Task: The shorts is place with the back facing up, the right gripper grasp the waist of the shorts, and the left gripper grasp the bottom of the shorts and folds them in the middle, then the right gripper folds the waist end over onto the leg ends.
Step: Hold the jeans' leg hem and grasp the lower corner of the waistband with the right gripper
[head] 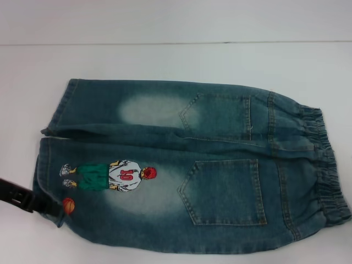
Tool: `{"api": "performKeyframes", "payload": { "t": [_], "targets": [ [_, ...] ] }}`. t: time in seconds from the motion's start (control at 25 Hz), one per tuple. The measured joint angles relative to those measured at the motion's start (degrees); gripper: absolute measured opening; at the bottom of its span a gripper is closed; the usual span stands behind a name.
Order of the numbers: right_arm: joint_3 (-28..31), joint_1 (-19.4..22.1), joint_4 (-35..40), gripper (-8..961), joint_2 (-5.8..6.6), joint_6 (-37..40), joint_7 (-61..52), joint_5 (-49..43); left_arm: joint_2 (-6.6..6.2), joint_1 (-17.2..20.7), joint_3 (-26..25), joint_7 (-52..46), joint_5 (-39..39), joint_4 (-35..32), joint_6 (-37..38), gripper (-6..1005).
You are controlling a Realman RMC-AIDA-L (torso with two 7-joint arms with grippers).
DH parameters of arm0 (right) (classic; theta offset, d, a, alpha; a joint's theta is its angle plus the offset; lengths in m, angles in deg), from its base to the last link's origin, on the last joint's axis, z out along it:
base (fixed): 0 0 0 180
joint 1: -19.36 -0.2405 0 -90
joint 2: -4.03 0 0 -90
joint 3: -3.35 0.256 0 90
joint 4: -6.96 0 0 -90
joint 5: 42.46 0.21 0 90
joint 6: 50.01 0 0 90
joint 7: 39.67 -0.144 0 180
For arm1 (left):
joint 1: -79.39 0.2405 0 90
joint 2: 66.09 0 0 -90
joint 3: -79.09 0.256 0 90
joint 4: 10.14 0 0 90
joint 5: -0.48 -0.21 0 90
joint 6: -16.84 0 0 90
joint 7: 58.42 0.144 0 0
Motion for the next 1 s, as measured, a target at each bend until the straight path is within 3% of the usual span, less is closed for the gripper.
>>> {"api": "performKeyframes", "payload": {
  "t": [0.28, 0.6, 1.0],
  "targets": [
    [0.3, 3.4, -0.1, 798, -0.02, -2.5, -5.1, -2.1, 0.22, -0.7, 0.1, 0.0, 0.0, 1.3, -0.4, 32],
    [0.0, 2.6, -1.0, 798, 0.13, -2.6, -9.4, -9.5, 0.32, -1.1, 0.1, 0.0, 0.0, 1.7, -0.6, 32],
    [0.0, 1.4, -2.3, 799, 0.35, -4.4, -11.3, -12.2, 0.29, -1.2, 0.1, 0.1, -0.1, 2.3, -0.8, 31]
  ]
}}
